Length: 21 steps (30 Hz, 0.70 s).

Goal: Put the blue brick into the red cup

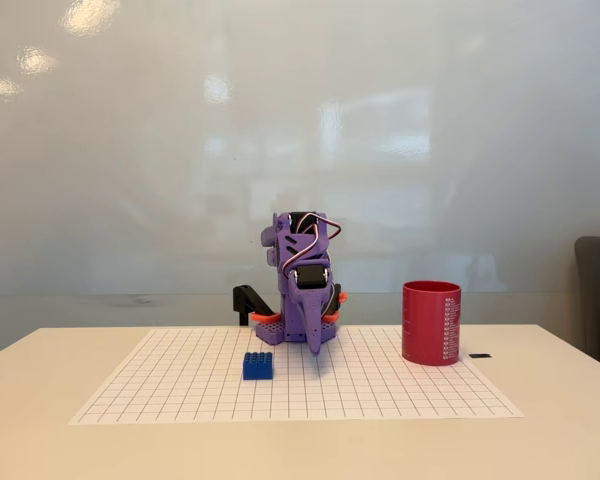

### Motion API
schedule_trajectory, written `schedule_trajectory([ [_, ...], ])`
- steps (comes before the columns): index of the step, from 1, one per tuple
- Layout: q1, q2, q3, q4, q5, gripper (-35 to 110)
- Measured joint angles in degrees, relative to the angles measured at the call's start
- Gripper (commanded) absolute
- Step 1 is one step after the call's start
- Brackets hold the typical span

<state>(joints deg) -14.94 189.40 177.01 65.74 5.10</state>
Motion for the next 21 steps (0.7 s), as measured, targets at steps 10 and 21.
schedule_trajectory([
  [10,6.94,-0.53,3.87,-20.13,-4.83,0],
  [21,6.68,-0.70,3.87,-21.62,-4.83,0],
])
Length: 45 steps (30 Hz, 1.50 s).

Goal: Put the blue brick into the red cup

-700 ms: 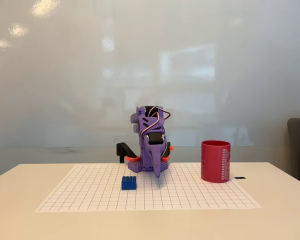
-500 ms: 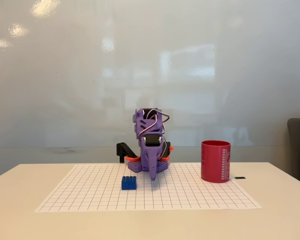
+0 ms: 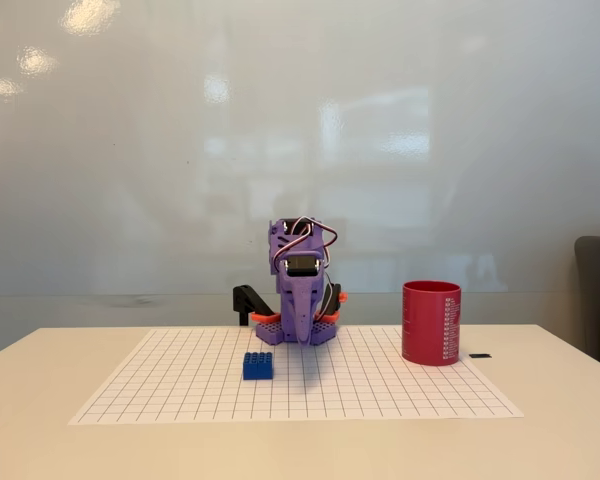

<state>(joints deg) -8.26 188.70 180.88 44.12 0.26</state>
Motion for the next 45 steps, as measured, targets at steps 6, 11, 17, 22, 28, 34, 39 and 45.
schedule_trajectory([
  [6,0.00,0.00,0.00,0.00,0.00,0],
  [11,0.00,0.00,0.00,0.00,0.00,0],
  [17,0.00,0.00,0.00,0.00,0.26,0],
  [22,1.23,-1.58,-0.09,-1.14,0.26,0],
  [28,-0.97,-21.09,-13.01,1.05,2.99,0],
  [34,-1.49,-40.17,-33.49,12.57,2.29,0],
  [39,-0.35,-53.70,-53.35,27.60,3.96,-1],
  [45,3.08,-70.40,-73.92,47.99,3.34,-1],
])
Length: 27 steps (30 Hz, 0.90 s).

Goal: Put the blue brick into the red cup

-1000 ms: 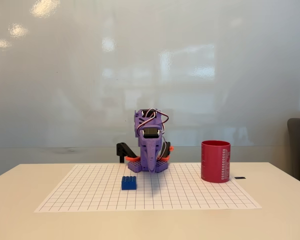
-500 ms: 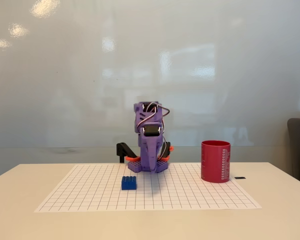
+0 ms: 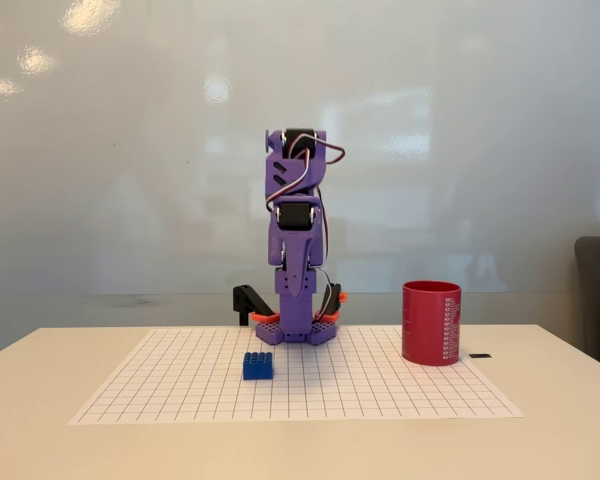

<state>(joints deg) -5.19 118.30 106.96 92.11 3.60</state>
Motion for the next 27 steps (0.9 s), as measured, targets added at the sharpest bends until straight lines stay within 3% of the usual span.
schedule_trajectory([
  [3,0.88,-5.80,-2.55,4.31,-2.37,-1],
  [16,13.45,-14.94,2.55,1.05,-12.39,-1],
  [27,19.86,-13.18,14.24,-12.13,-13.97,-1],
])
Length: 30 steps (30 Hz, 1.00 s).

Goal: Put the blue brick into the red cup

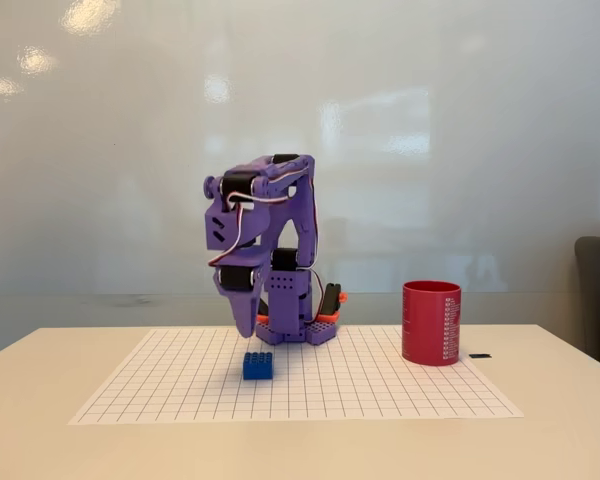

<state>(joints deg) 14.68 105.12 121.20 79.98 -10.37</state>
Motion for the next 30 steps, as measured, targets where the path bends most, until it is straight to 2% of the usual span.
schedule_trajectory([
  [4,-3.96,3.08,6.94,-6.59,2.37,-1],
  [10,-4.92,3.69,8.00,-7.73,2.64,0],
  [11,-4.75,3.69,7.91,-7.29,2.64,5],
  [13,-4.31,3.69,7.29,-6.06,1.93,25],
  [15,-4.31,3.69,5.80,-3.78,0.53,50],
  [16,-4.31,3.69,4.75,-2.64,0.09,52],
  [24,-5.71,3.25,-0.97,2.37,-2.55,52],
  [30,-3.34,1.49,5.19,-5.27,-4.75,51],
])
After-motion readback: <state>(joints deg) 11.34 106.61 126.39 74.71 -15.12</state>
